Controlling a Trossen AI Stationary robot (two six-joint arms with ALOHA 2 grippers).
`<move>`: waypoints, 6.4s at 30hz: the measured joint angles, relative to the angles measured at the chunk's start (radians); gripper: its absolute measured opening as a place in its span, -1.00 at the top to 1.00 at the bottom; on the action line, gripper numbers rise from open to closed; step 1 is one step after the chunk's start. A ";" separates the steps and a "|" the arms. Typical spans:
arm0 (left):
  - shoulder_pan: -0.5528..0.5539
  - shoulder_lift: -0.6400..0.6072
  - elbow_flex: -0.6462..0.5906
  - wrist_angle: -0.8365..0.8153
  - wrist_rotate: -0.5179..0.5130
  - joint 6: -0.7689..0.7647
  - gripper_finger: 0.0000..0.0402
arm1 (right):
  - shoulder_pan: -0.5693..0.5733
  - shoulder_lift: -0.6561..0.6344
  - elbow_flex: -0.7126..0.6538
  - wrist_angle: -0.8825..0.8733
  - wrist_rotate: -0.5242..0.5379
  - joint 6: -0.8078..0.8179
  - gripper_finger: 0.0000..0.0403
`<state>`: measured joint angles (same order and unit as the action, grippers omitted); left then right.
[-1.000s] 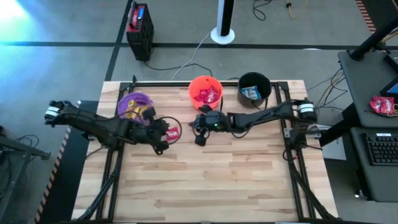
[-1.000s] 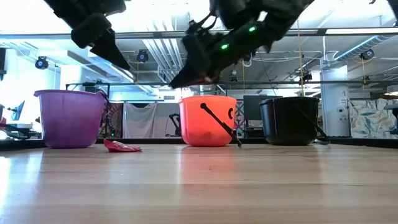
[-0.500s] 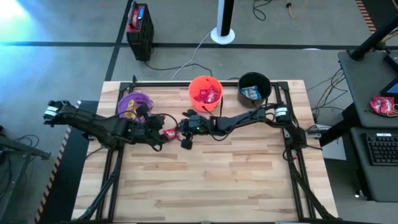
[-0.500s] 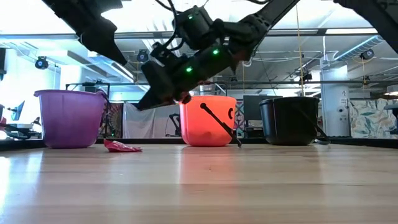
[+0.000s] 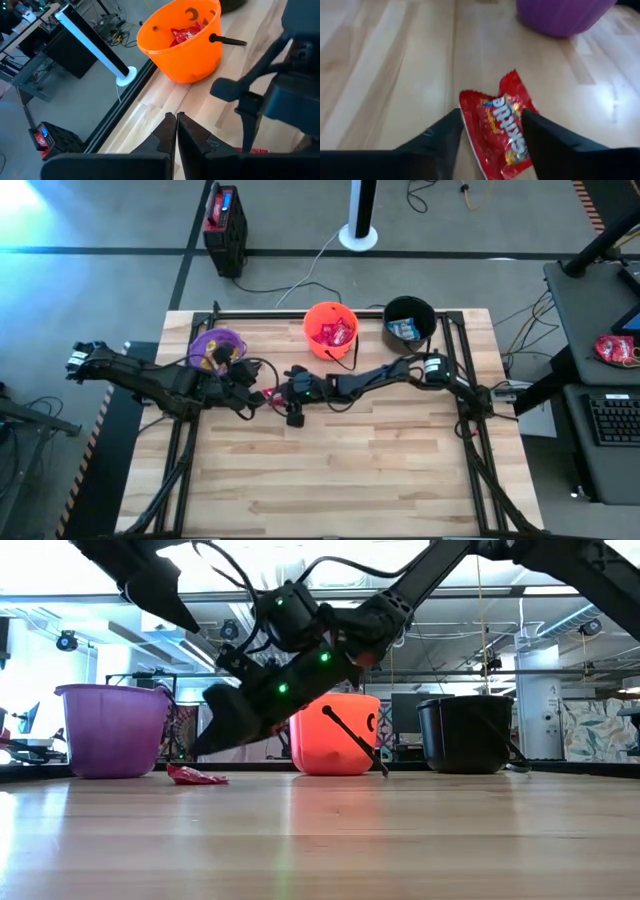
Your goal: Sort candy by brand, put in halloween buckets
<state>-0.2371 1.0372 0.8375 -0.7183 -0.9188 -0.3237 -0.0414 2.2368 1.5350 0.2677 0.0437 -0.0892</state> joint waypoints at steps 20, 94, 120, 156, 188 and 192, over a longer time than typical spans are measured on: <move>0.000 0.004 0.000 0.009 0.004 0.000 1.00 | -0.007 0.131 0.081 0.010 0.000 0.021 -0.38; 0.001 0.265 0.208 -0.751 0.736 -0.553 1.00 | -0.388 -0.426 0.054 -0.805 0.105 0.025 -0.06; 0.294 0.418 0.076 -0.769 0.436 -0.317 1.00 | -0.329 -0.427 0.054 -0.818 0.105 0.023 -0.07; 0.642 0.419 0.076 -0.376 0.219 0.064 1.00 | -0.303 -0.427 0.054 -0.863 0.105 0.037 -0.07; -0.136 -0.145 -0.264 0.636 0.337 0.536 1.00 | -0.030 -1.071 -0.906 0.151 -0.070 0.032 -0.07; -0.072 -0.296 -0.363 0.749 0.404 0.603 1.00 | -0.036 -1.173 -0.984 0.157 -0.067 0.036 -0.07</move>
<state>-0.3089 0.7415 0.4747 0.0309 -0.5146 0.2792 -0.0778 1.0635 0.5510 0.4249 -0.0232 -0.0537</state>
